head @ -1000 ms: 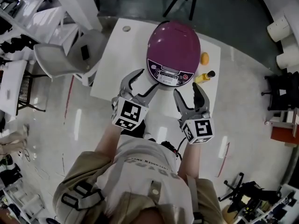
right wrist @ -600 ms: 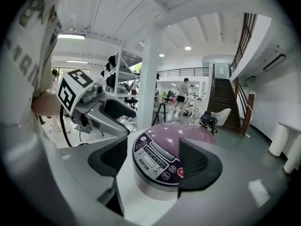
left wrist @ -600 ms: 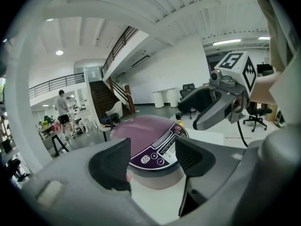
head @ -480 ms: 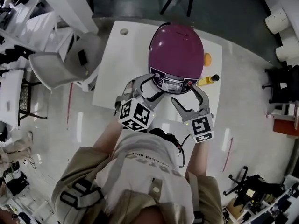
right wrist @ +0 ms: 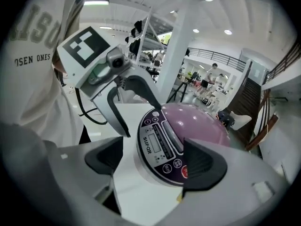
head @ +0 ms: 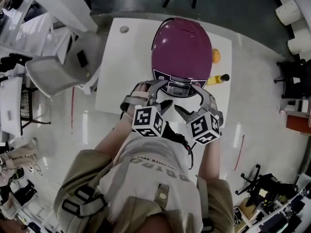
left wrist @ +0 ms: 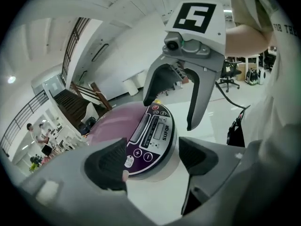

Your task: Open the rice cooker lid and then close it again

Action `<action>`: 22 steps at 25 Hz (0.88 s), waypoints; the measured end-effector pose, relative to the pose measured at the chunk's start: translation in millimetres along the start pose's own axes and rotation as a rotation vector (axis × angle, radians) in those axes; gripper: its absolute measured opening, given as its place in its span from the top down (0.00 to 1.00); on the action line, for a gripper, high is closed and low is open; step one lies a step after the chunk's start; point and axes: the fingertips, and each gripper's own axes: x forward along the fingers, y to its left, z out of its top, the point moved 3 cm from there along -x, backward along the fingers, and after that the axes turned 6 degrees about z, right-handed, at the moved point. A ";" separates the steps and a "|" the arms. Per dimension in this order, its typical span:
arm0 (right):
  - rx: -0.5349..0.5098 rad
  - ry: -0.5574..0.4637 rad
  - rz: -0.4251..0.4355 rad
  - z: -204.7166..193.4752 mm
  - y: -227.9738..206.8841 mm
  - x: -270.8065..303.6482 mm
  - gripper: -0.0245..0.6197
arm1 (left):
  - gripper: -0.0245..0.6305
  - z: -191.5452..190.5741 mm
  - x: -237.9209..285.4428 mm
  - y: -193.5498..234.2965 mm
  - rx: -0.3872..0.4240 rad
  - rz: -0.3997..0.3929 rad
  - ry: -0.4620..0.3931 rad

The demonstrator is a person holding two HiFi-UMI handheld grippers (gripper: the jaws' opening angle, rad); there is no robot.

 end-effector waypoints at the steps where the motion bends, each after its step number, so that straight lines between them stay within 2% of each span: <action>1: -0.017 0.025 0.009 -3.0 0.3 2.0 0.37 | 0.41 0.4 2.4 -2.0 0.018 -0.009 0.014; 8: -0.085 0.117 0.062 -15.0 -3.2 11.1 0.35 | 0.38 0.5 13.7 -3.1 0.080 -0.004 0.096; 17: -0.140 0.157 0.097 -18.1 -1.3 24.3 0.32 | 0.36 -0.9 27.0 -7.2 0.166 0.004 0.166; 22: -0.161 0.171 0.083 -17.5 -3.2 29.0 0.32 | 0.35 -7.6 29.5 -6.6 0.212 0.014 0.213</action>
